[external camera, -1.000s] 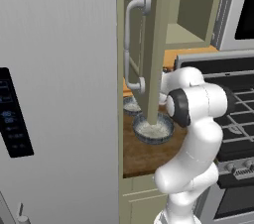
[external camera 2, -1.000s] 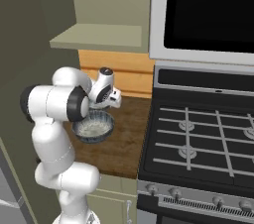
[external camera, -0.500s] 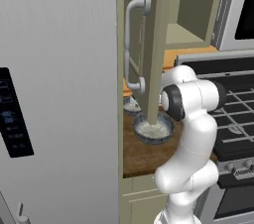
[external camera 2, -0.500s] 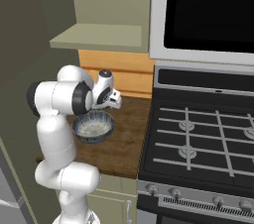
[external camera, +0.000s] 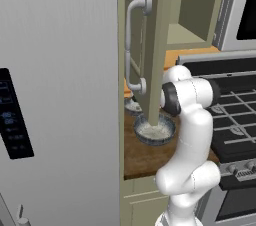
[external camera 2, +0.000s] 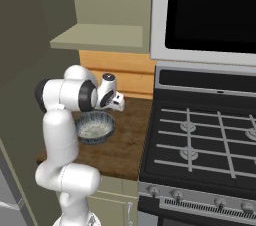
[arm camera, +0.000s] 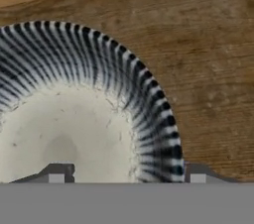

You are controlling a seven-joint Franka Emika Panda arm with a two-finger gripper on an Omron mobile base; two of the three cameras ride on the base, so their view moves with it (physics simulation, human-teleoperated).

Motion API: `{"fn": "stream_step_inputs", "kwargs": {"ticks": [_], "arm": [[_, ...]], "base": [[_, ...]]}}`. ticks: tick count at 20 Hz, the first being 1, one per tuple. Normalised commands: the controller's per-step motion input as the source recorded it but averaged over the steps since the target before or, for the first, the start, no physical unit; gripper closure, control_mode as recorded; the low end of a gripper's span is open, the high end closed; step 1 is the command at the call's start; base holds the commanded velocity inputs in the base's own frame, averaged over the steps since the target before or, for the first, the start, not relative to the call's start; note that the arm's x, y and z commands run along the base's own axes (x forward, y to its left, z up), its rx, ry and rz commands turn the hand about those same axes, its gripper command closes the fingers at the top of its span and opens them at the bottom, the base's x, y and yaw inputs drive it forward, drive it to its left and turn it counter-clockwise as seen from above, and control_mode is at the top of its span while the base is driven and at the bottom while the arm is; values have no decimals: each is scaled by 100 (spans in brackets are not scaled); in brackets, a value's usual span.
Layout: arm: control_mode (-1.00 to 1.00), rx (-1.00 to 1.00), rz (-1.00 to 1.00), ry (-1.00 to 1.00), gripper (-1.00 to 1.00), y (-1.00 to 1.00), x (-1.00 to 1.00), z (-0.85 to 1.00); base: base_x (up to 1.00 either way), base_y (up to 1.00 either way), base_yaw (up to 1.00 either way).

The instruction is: Pick up the bowls on the counter and stack them on top of one another in the open cabinet. Place the smaller bowl on top of the larger bowl.

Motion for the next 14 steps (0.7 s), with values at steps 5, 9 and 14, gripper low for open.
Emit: {"fn": "stream_step_inputs", "kwargs": {"ticks": [5, 9, 14], "arm": [[-100, 0, 0, 0, 100, 0, 5, -2], [-100, 0, -1, -4, 100, 0, -1, 14], [-100, 0, -1, -27, 100, 0, -43, 42]], "base": [[0, 0, 0], [0, 0, 0], [0, 0, 0]]}}
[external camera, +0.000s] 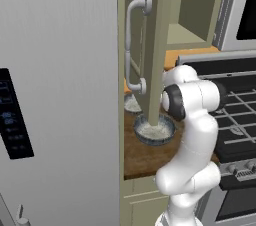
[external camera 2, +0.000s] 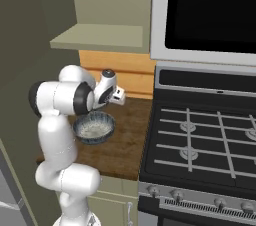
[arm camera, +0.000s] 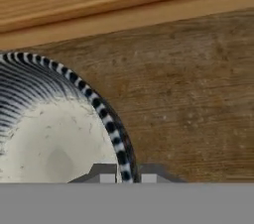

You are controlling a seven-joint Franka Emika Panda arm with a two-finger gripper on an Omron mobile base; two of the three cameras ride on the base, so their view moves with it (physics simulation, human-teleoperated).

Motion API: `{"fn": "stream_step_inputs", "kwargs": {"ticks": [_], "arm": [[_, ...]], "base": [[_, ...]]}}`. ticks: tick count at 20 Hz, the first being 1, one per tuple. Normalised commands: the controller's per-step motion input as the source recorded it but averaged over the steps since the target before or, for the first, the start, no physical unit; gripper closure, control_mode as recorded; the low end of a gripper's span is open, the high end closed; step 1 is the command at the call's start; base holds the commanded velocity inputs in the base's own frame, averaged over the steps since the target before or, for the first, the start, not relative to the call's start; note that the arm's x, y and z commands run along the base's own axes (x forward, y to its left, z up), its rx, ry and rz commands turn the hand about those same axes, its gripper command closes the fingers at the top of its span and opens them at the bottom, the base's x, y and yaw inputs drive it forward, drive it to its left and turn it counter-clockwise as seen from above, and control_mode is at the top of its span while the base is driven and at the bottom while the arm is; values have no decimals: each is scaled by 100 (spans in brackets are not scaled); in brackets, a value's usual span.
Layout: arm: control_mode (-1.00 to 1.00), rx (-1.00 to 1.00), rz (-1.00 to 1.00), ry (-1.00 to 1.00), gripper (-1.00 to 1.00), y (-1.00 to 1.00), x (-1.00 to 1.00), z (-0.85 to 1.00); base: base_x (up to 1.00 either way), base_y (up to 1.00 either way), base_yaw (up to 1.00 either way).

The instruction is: Pick up the bowls on the counter and stack them on top of one another in the open cabinet. Place the smaller bowl on top of the larger bowl.

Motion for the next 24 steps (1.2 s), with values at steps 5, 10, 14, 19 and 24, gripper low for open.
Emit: {"fn": "stream_step_inputs", "kwargs": {"ticks": [5, 10, 14, 19, 24], "arm": [[-100, 0, -3, -43, 100, 0, -88, 62], [-100, 0, -13, -14, 100, -5, -100, 100], [-100, 0, -10, 5, 100, -4, -66, 100], [-100, 0, -13, 10, 100, 0, -9, 100], [-100, -2, -7, 70, 100, -4, -2, 52]], "base": [[0, 0, 0], [0, 0, 0], [0, 0, 0], [0, 0, 0], [0, 0, 0]]}}
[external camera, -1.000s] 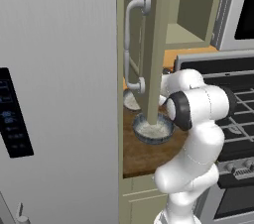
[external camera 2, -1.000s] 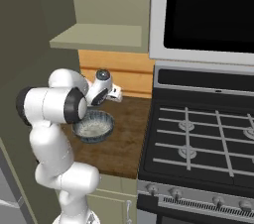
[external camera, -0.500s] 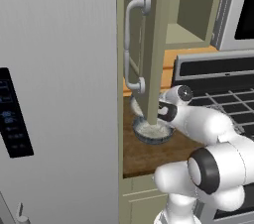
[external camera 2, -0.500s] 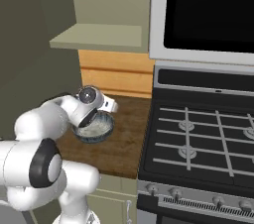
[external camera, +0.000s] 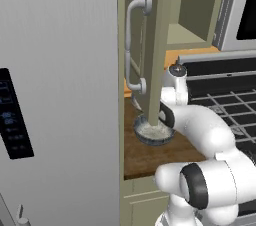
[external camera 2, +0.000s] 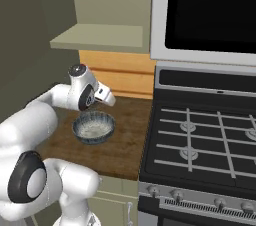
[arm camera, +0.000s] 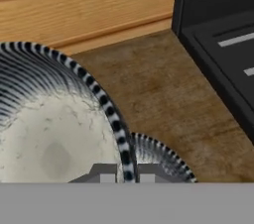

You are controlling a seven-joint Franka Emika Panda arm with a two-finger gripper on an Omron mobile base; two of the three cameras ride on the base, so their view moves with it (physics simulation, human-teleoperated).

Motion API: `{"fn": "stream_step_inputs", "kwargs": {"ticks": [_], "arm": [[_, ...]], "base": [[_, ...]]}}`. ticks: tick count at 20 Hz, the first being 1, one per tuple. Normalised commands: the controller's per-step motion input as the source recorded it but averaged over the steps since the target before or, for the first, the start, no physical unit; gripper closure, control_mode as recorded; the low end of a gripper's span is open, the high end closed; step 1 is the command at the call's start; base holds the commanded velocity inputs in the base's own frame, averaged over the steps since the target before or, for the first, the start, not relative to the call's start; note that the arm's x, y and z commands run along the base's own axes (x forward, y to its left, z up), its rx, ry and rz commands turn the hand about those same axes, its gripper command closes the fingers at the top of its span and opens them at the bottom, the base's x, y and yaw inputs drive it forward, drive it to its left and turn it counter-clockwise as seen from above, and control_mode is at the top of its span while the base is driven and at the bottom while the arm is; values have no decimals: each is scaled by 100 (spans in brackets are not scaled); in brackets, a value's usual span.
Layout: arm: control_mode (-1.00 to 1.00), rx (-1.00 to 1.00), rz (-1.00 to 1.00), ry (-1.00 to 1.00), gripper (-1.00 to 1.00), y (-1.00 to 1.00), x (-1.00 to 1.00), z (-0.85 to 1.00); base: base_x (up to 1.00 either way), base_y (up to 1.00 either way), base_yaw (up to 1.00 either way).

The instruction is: Pick up the bowls on the counter and stack them on top of one another in the open cabinet. Place the smaller bowl on top of the larger bowl.

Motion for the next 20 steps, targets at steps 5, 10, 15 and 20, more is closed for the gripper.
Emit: {"fn": "stream_step_inputs", "kwargs": {"ticks": [5, 10, 15, 20], "arm": [[-100, 0, -1, 15, 100, -1, 0, -45], [-100, 0, 0, 6, 100, -12, -19, -69], [-100, 0, 0, 1, 100, -11, -21, -54], [-100, 0, 0, 0, 100, 0, 0, -51]], "base": [[0, 0, 0], [0, 0, 0], [0, 0, 0], [0, 0, 0]]}}
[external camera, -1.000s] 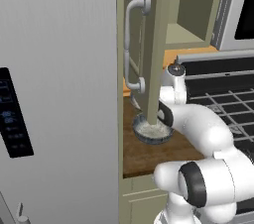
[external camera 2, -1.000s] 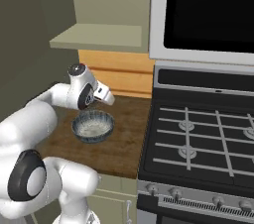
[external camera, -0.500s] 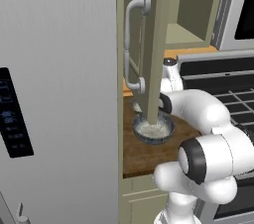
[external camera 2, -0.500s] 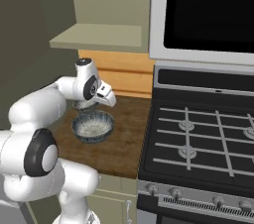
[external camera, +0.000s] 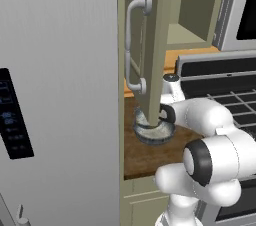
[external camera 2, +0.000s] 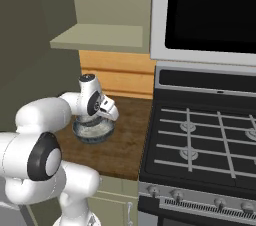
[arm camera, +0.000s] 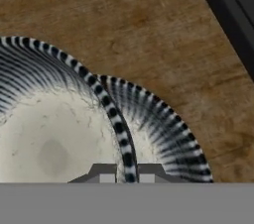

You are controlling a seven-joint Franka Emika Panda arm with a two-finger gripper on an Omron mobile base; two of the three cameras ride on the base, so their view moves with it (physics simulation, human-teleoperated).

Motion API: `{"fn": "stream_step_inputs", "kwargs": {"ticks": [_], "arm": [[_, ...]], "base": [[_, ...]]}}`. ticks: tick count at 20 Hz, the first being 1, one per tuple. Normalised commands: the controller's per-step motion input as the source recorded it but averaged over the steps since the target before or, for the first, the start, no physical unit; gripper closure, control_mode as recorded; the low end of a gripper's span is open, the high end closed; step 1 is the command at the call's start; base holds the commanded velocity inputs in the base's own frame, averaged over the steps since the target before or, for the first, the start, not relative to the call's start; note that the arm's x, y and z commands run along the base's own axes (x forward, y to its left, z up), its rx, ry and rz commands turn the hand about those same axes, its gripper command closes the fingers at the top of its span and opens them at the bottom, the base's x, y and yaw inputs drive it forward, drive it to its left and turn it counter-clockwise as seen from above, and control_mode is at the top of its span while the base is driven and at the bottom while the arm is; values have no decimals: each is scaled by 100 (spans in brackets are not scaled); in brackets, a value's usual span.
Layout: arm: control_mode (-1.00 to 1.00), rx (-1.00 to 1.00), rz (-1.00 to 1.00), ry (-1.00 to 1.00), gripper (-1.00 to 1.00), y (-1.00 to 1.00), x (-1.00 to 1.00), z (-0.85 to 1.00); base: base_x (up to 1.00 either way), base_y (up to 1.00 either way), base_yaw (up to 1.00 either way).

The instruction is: Pick up the bowls on the counter and stack them on top of one another in the open cabinet. Place the smaller bowl on top of the larger bowl.

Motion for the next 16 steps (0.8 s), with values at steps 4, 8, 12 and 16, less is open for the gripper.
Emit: {"fn": "stream_step_inputs", "kwargs": {"ticks": [4, 8, 12, 16], "arm": [[-100, -3, 0, 0, 100, 0, 0, -55], [-100, 1, 0, -2, -100, -2, -11, 3], [-100, 12, -4, 0, -100, -18, -43, 64], [-100, 10, -9, 9, -100, -76, -24, 19]], "base": [[0, 0, 0], [0, 0, 0], [0, 0, 0], [0, 0, 0]]}}
